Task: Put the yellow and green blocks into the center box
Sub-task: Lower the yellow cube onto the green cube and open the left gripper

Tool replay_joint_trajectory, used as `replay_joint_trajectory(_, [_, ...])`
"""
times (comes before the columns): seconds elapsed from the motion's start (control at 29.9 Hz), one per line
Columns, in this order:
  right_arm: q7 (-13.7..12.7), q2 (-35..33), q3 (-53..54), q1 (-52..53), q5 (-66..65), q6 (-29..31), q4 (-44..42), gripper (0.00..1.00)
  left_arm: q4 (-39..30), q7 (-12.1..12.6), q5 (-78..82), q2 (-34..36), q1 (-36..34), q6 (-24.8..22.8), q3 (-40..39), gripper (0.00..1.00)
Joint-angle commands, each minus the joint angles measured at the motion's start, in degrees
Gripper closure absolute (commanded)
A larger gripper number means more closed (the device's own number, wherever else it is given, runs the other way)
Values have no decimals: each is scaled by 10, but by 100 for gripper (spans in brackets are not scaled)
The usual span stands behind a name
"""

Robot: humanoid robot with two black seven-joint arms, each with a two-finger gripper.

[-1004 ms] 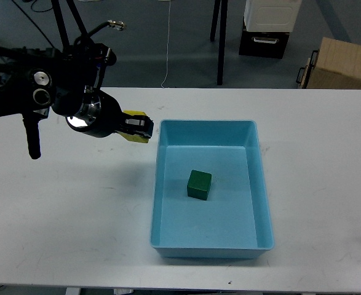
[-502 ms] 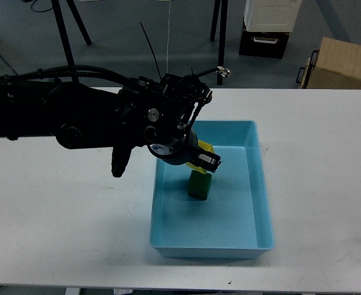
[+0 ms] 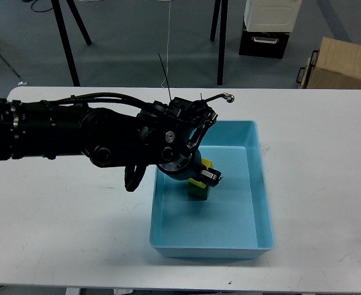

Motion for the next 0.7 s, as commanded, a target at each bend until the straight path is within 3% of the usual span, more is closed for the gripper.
replay_joint_trajectory(0.0, [0,0,-1,0,0,0,-3,1,0,-6,-2,0,0,0,0,55])
replay_joint_trajectory(0.13, [0,0,1,-1,0,0,-3,1,0,-23,-2,0,0,0,0,40])
replay_joint_trajectory(0.3, [0,0,1,-1,0,0,-3,1,1,-25,-2,0,-1,0,0,25])
replay_joint_trajectory(0.67, [-3,-1,1,-1,0,1,-2,1,8,-31,-3,0,-2,0,-4,21])
